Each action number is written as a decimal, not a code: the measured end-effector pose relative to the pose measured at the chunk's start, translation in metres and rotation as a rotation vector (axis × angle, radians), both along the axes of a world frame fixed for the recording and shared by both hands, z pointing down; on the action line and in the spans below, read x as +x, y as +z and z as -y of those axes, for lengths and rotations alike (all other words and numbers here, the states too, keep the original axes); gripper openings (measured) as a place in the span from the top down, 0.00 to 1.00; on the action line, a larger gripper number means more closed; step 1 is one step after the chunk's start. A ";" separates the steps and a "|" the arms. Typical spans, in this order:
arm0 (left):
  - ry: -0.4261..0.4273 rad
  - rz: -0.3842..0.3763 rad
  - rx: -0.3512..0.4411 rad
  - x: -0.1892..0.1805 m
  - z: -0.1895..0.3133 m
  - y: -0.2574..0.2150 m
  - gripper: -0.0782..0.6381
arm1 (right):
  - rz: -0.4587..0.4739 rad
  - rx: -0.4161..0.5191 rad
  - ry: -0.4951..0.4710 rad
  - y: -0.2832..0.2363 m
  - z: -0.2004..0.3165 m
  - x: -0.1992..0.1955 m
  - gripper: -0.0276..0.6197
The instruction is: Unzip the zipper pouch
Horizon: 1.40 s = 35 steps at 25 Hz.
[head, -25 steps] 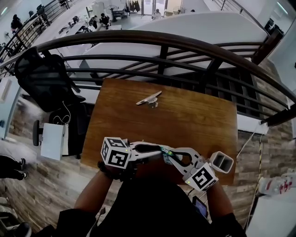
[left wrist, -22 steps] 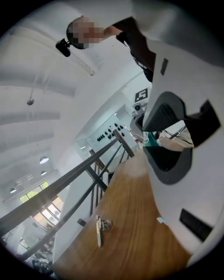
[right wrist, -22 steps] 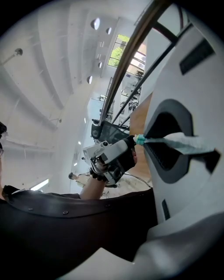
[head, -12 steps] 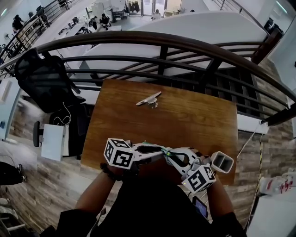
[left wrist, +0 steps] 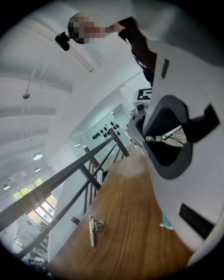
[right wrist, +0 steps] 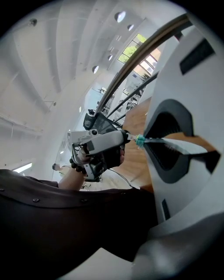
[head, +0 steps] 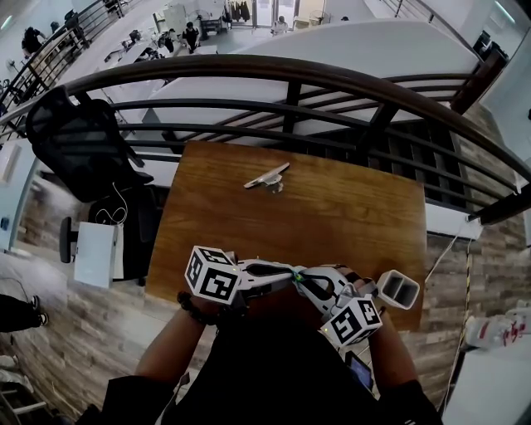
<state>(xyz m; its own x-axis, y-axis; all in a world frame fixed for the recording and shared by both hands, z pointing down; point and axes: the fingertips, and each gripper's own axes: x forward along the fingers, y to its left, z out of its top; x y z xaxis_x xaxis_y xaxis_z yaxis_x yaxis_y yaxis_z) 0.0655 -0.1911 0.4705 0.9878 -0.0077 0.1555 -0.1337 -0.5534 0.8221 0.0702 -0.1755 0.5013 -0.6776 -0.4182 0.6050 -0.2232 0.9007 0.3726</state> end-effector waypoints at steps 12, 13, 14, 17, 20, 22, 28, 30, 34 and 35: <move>-0.016 0.069 0.072 -0.009 0.001 0.009 0.83 | 0.006 -0.030 0.009 0.003 -0.003 -0.002 0.92; -0.009 0.060 0.067 -0.010 0.000 0.010 0.83 | 0.014 -0.034 0.011 0.001 -0.003 -0.003 0.92; -0.002 0.048 0.060 -0.011 -0.002 0.011 0.80 | 0.018 -0.036 0.011 0.000 -0.003 -0.004 0.92; 0.001 0.023 0.040 -0.013 -0.004 0.010 0.78 | 0.015 -0.034 0.007 0.002 -0.004 -0.005 0.92; 0.009 0.057 0.034 -0.011 -0.006 0.014 0.79 | 0.008 -0.036 0.005 0.003 -0.006 -0.006 0.92; 0.032 0.095 0.047 -0.008 -0.011 0.018 0.79 | 0.003 -0.036 0.003 0.004 -0.007 -0.006 0.92; 0.010 0.115 0.033 -0.011 -0.010 0.022 0.84 | 0.014 -0.043 0.015 0.006 -0.008 -0.008 0.92; 0.003 0.104 0.020 -0.011 -0.009 0.020 0.85 | 0.018 -0.043 0.018 0.004 -0.007 -0.008 0.92; -0.013 0.111 0.040 -0.010 -0.006 0.018 0.87 | 0.055 -0.084 0.035 0.005 -0.007 -0.007 0.89; -0.015 0.122 0.056 -0.009 -0.005 0.019 0.87 | 0.074 -0.104 0.041 0.004 -0.008 -0.007 0.87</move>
<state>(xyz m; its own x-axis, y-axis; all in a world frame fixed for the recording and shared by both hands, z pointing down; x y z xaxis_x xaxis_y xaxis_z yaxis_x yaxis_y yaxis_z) 0.0561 -0.1859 0.4891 0.9613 -0.0346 0.2733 -0.2395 -0.5951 0.7671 0.0629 -0.1675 0.5054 -0.7056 -0.3844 0.5952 -0.2843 0.9230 0.2591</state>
